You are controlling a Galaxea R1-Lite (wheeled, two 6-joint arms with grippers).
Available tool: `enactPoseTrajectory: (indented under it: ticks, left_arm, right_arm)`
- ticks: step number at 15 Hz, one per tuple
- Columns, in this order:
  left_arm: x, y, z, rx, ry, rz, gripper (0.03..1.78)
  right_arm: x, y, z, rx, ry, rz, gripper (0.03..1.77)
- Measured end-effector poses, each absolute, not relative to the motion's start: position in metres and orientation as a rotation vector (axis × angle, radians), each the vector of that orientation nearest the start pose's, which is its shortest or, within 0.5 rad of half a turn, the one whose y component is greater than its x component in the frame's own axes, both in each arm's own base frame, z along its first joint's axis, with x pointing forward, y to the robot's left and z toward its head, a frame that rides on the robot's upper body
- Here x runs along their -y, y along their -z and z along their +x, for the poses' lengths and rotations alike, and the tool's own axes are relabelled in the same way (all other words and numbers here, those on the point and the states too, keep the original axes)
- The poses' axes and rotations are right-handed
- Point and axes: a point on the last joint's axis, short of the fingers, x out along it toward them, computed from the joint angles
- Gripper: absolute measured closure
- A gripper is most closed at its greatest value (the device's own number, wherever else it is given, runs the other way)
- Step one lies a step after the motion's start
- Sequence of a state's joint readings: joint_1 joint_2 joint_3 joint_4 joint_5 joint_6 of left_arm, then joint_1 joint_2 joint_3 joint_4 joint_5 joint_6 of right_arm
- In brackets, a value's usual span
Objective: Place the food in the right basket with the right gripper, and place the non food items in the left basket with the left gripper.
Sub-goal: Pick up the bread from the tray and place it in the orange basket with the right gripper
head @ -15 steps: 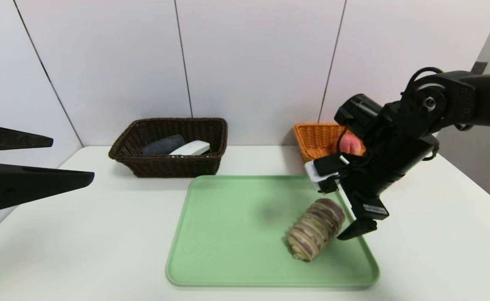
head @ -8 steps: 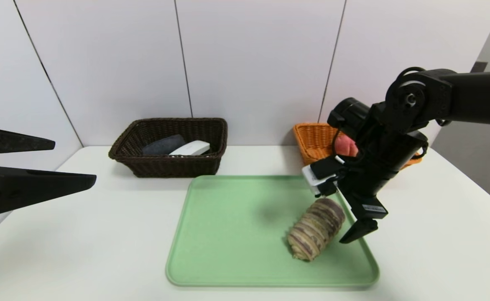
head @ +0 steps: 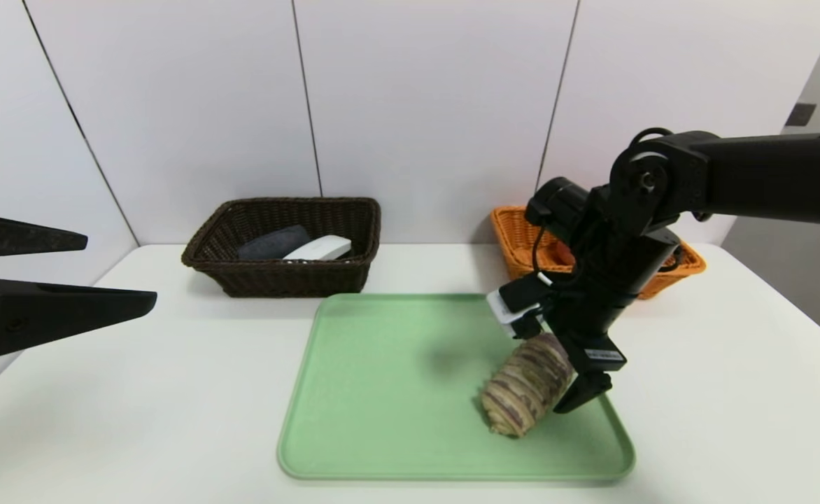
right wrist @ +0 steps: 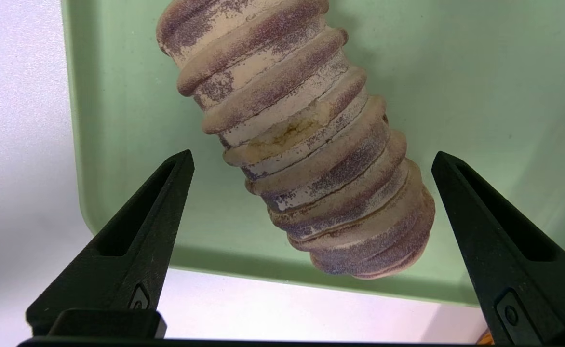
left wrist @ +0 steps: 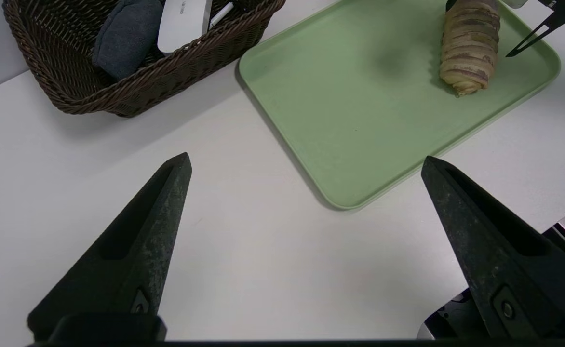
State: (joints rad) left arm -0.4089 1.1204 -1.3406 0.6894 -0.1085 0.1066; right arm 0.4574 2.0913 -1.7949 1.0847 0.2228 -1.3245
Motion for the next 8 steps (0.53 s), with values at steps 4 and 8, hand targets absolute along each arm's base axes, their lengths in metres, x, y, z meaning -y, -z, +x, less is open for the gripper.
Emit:
enactPoseTrajectory:
  ticks: [4,8]
  left_arm:
    - [0.046,-0.336,0.102,-0.436,0.532,0.172,0.12]
    - [0.045,-0.337,0.099,-0.430,0.531,0.170,0.12]
  right_arm:
    - [-0.169,-0.170,0.321,-0.856,-1.416,-1.246,0.10]
    - [-0.176,-0.159,0.322,-0.894,-1.417,-1.272,0.10]
